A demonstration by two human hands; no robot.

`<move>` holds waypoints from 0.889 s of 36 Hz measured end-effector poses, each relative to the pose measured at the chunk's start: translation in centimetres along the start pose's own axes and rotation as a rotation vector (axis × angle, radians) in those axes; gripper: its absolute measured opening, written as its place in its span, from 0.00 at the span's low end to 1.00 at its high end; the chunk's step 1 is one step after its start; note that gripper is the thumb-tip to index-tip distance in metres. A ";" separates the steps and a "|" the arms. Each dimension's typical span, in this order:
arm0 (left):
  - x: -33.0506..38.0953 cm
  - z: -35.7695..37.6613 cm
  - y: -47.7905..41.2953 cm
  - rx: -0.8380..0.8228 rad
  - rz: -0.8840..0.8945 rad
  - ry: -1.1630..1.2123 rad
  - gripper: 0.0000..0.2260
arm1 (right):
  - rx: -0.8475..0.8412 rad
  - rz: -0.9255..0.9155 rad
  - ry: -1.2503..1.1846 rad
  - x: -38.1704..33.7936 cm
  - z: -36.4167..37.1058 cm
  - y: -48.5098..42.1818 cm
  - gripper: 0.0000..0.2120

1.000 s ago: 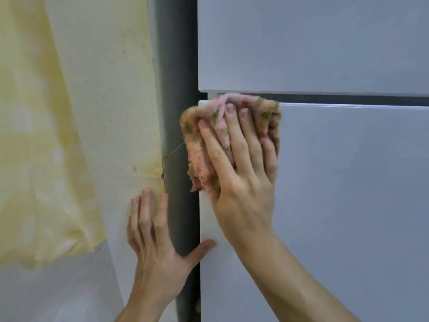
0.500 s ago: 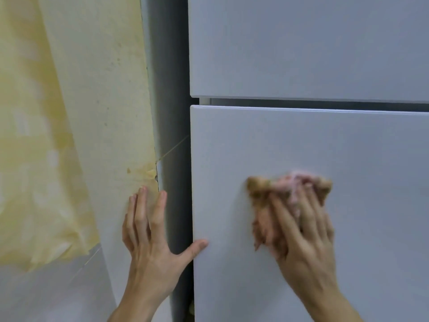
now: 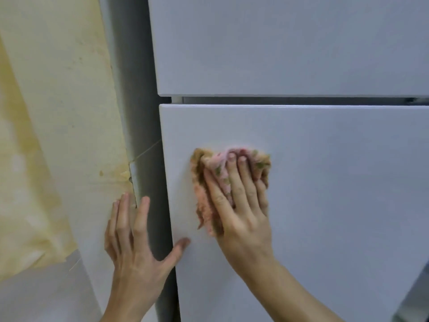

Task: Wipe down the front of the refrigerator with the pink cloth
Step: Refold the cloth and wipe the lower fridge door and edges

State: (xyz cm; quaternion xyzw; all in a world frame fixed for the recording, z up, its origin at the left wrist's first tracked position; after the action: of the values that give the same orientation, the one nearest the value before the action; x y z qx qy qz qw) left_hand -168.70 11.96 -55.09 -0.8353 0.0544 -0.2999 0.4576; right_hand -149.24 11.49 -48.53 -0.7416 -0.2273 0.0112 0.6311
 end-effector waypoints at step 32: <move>8.3 1.9 1.3 0.018 0.167 0.110 0.28 | -0.063 0.229 0.007 3.7 -3.0 -0.6 0.25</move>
State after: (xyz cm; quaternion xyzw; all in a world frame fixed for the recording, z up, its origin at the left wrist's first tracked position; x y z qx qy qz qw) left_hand -160.67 9.59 -53.14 -0.8060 0.1461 -0.3068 0.4847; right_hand -145.24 10.03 -46.37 -0.7821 -0.1390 0.0733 0.6030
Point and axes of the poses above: each hand's wrist, its own y-axis away from the middle knuckle, its own z-axis out of the palm, x = y × z, the point moved 2 cm from there along -y, towards the middle knuckle, and after that the axes turned 9 degrees about -z, right-handed, at the moved point
